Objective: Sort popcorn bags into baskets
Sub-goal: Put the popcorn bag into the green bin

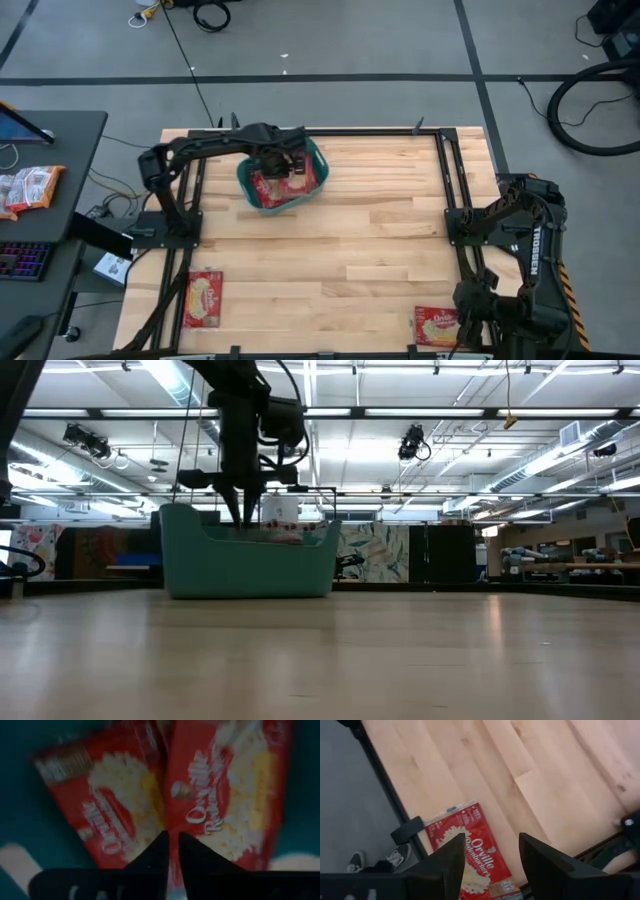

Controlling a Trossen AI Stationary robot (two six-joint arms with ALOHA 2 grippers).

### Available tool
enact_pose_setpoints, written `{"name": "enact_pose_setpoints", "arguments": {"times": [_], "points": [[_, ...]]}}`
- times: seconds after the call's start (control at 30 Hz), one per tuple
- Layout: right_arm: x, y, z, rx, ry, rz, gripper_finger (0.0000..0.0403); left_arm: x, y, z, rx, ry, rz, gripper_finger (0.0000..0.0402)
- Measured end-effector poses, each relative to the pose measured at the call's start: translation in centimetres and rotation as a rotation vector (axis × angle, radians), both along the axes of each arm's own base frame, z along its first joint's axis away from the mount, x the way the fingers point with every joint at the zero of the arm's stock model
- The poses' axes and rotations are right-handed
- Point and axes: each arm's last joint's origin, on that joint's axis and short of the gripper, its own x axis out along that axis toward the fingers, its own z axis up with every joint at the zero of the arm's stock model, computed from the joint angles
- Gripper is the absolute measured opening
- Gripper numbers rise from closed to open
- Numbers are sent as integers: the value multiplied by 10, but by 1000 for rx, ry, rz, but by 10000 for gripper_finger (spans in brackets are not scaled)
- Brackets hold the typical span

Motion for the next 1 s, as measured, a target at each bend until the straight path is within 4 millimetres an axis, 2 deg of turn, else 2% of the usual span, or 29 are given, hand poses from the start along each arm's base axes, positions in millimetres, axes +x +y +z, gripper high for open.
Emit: {"name": "enact_pose_setpoints", "arguments": {"times": [0.2, 0.43, 0.53, 0.73, 1.0], "points": [[1, -3, 0, -43, 5, 34, 188, 6, -4, -1, 100, 7, -22, 82], [8, -5, 0, -60, -4, 42, 188, 1, -4, -1, 73, 50, -16, 71], [10, -5, 0, -57, -5, 37, 188, -3, -2, -2, 50, 69, -21, 80], [13, -1, 0, -9, -21, 28, 188, -1, 12, -8, -53, -5, -80, 144], [13, 2, 0, 55, -25, -29, 187, 2, 21, -30, -138, 32, -99, 236]]}}
